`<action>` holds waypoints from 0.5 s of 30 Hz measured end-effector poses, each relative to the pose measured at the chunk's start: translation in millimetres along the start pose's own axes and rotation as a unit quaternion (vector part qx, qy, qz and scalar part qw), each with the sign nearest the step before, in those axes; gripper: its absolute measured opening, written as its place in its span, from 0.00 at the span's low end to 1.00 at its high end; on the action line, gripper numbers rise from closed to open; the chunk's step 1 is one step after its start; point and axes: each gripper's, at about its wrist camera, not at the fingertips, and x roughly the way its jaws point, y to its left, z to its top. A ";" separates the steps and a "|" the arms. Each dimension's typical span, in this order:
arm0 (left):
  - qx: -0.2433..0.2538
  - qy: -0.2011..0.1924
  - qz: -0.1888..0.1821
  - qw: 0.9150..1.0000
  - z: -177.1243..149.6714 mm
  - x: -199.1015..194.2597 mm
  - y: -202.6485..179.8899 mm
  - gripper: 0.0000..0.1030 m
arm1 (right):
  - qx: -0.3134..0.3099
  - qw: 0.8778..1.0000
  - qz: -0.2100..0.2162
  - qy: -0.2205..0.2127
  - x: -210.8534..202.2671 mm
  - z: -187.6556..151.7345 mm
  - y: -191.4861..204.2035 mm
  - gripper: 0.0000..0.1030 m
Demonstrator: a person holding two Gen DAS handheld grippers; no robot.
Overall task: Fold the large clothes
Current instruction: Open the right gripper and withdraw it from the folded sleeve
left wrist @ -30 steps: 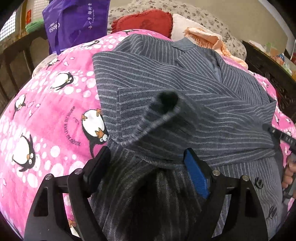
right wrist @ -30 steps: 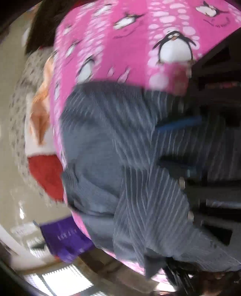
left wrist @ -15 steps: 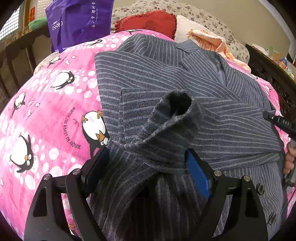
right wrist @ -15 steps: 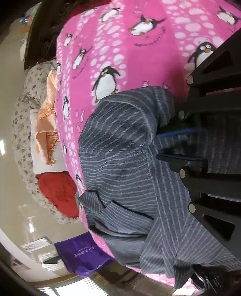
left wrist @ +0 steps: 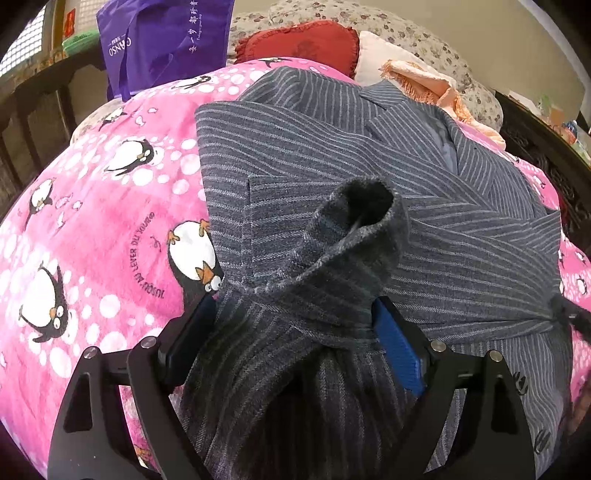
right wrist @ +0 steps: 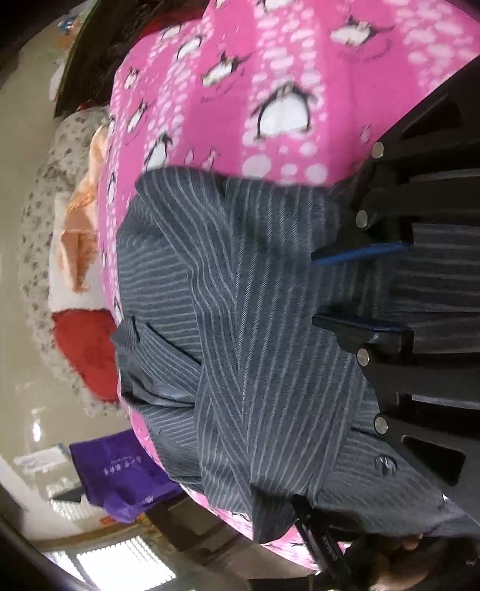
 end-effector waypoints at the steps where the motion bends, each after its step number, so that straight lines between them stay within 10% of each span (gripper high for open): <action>1: 0.000 0.002 -0.001 1.000 0.1 0.5 0.5 0.86 | 0.002 1.000 0.004 -0.007 -15.3 0.9 -0.3 0.24; 11: 0.028 0.045 -0.054 0.997 -20.1 -55.4 32.1 0.86 | 0.007 0.998 0.059 0.036 -126.7 -111.9 -51.6 0.33; 15: 0.067 0.030 0.019 0.997 -55.9 -90.5 60.6 0.86 | 0.033 0.996 0.053 0.062 -130.2 -160.0 -74.2 0.34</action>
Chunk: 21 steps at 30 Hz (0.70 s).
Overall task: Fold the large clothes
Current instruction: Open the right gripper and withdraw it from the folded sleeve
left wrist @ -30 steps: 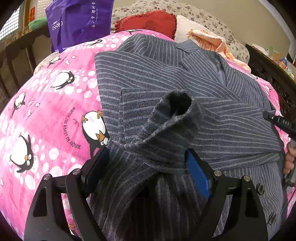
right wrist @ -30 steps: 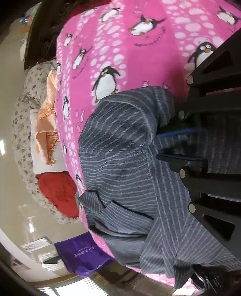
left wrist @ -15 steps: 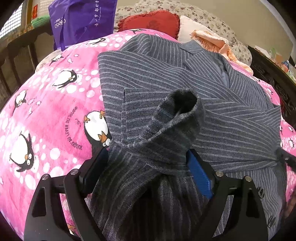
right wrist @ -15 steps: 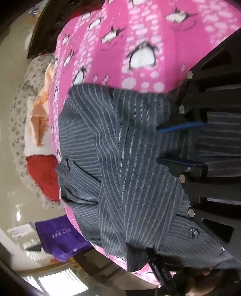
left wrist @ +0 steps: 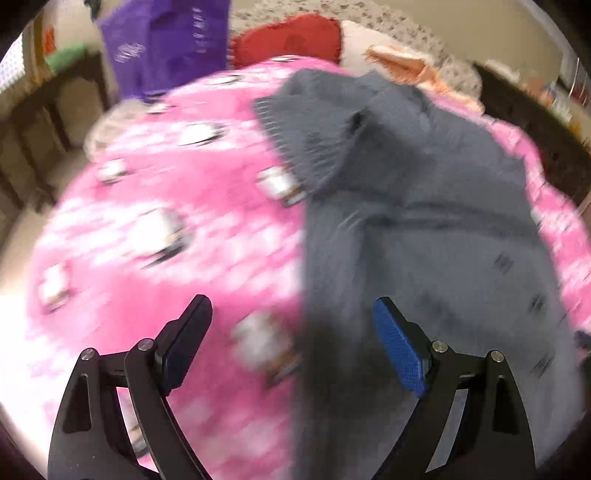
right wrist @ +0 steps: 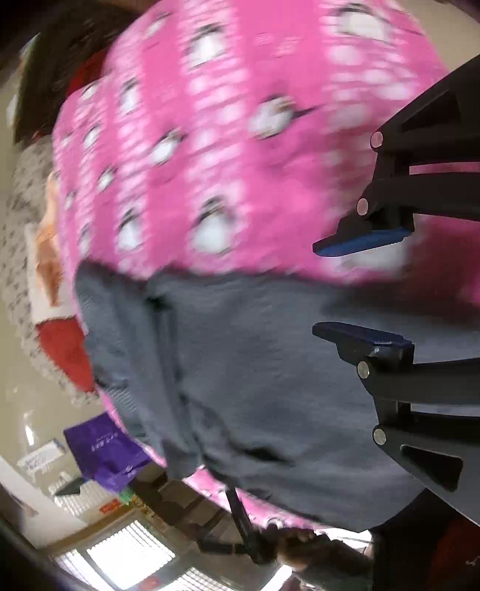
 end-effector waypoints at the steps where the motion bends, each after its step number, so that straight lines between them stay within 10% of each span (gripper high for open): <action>1: -0.001 0.005 0.006 1.000 -9.5 -2.7 5.5 0.86 | 0.017 1.000 0.005 0.000 0.7 -9.7 -6.7 0.34; 12: -0.015 0.003 0.014 1.000 -75.5 -19.5 9.6 0.92 | 0.062 0.996 0.050 -0.028 15.8 -20.6 -2.4 0.82; 21: -0.030 0.018 0.029 0.999 -70.2 -13.3 4.8 0.98 | 0.058 0.997 0.048 -0.019 19.4 -21.0 1.8 0.85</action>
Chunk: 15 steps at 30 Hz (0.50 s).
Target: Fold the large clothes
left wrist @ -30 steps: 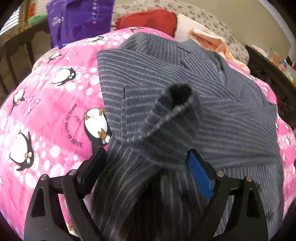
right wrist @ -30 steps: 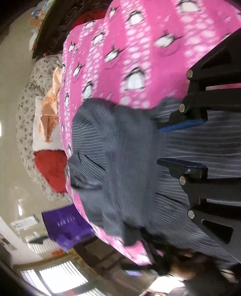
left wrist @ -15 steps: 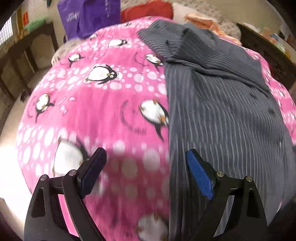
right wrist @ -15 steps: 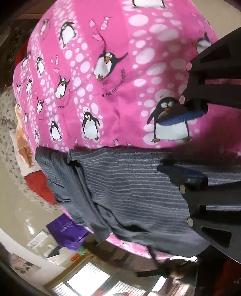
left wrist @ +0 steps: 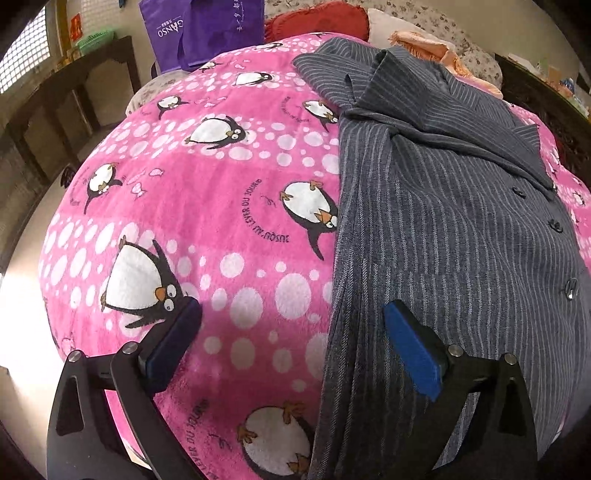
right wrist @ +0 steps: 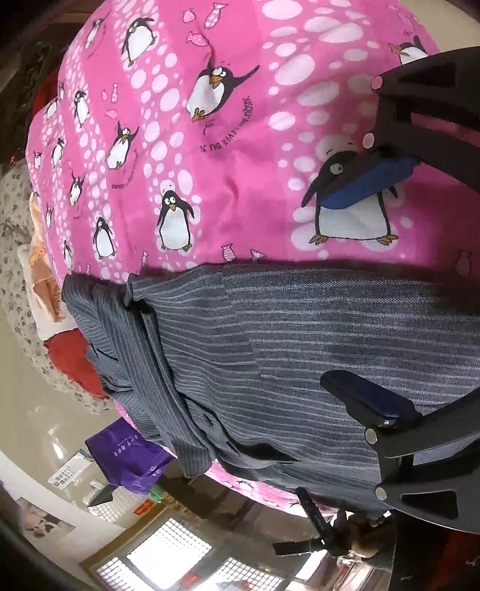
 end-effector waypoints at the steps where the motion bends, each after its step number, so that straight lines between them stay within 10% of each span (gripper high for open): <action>1: 0.000 0.000 0.000 1.000 -0.6 -0.1 0.5 0.98 | -0.002 1.000 -0.002 0.003 0.3 0.1 0.3 0.85; 15: 0.023 0.006 -0.027 0.999 -5.7 -7.4 3.7 0.98 | 0.001 0.998 0.057 0.011 -16.2 -15.6 2.5 0.57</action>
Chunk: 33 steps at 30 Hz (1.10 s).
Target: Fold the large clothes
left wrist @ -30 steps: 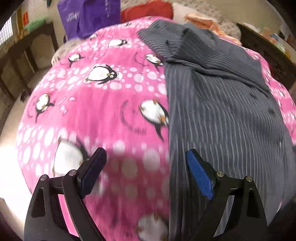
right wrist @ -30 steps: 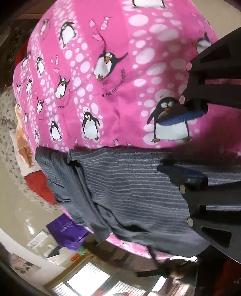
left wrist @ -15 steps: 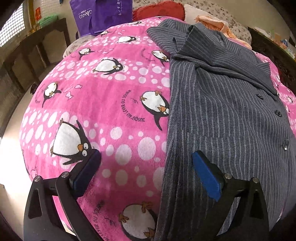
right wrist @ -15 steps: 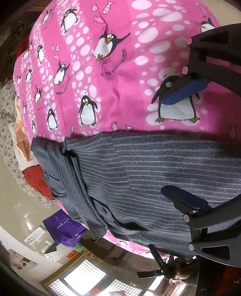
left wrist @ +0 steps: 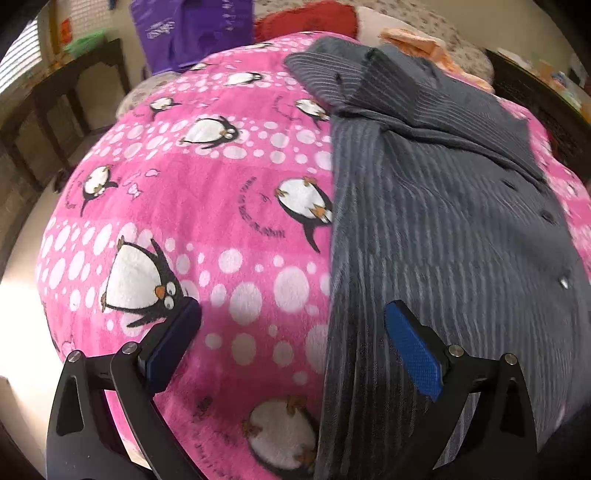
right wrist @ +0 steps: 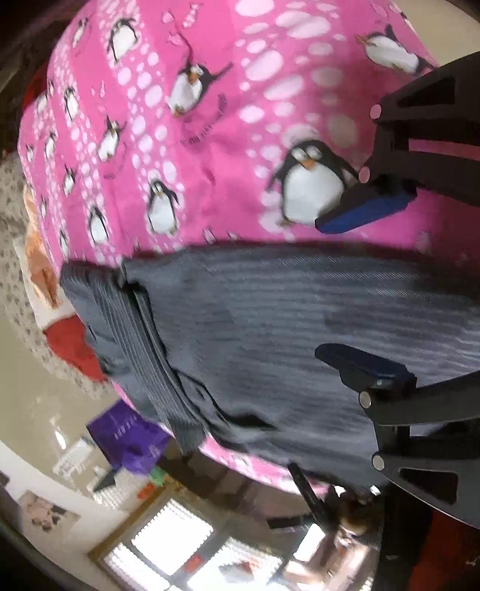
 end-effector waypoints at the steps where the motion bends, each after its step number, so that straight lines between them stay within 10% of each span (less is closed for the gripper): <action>1: 0.016 0.001 -0.019 1.000 -5.5 -4.8 3.3 0.98 | -0.003 1.000 0.009 0.007 -0.9 -3.1 0.7 0.57; 6: 0.090 0.002 -0.084 0.992 -35.9 -26.7 6.7 0.97 | -0.005 0.997 0.066 0.041 -0.5 -23.3 -6.2 0.57; 12: 0.055 0.042 -0.231 0.970 -39.3 -35.9 -4.7 0.91 | -0.007 0.994 0.104 0.027 -3.0 -28.6 -4.9 0.57; 19: 0.062 0.039 -0.221 0.972 -21.2 -23.8 -18.1 0.90 | -0.009 0.994 0.106 0.004 3.7 -28.7 -2.9 0.57; 28: 0.090 0.086 -0.303 0.945 -44.6 -36.3 -26.6 0.78 | -0.052 0.990 0.132 0.020 -2.9 -37.0 8.1 0.54; 33: 0.063 0.071 -0.288 0.953 -26.8 -25.0 -27.9 0.69 | -0.048 0.992 0.111 -0.021 3.8 -22.9 9.9 0.43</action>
